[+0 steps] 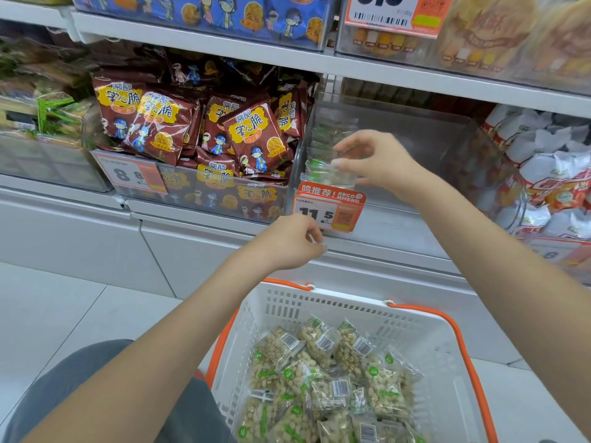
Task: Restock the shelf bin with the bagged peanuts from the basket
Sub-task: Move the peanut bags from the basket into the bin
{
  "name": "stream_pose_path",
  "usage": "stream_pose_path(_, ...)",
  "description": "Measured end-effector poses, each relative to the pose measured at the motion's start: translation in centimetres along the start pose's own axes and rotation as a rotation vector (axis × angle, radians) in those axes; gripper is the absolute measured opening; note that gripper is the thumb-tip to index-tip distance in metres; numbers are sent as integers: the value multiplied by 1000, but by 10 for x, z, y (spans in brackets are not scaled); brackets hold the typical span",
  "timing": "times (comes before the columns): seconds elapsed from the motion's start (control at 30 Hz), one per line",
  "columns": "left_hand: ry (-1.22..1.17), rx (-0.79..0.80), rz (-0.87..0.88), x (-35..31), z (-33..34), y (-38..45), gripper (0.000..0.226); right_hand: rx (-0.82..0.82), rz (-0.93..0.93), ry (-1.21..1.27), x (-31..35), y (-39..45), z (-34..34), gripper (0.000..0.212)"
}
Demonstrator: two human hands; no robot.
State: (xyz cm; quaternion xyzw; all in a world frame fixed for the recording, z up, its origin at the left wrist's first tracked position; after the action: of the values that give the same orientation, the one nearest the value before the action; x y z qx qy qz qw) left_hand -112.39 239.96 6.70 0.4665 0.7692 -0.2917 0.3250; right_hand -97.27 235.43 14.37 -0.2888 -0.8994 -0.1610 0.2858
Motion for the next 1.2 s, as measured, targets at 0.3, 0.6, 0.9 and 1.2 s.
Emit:
stream_pose_path(0.3, 115, 132, -106, 34, 59, 17, 17, -496, 250, 561, -119, -144, 26, 14)
stream_pose_path(0.6, 100, 259, -646, 186, 173, -15, 44, 230, 647, 151, -256, -222, 193, 45)
stream_pose_path(0.9, -958, -208, -1201, 274, 236, -31, 55, 286, 648, -9, -290, -202, 227, 60)
stream_pose_path(1.2, -1057, -235, -1174, 288, 244, -26, 28, 333, 588, -199, -289, -188, 247, 35)
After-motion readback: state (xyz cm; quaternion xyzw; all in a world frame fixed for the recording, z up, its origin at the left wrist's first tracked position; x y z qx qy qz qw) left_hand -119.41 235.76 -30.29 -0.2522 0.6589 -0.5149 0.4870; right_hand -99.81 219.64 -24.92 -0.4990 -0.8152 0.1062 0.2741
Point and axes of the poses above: each hand's wrist, its own y-axis towards the middle knuckle, its own z-axis out of the palm, x = y × z, the point moved 7 cm from there along y, towards the middle knuckle, and after that the axes turned 10 degrees about -y, right-handed, at the moved point
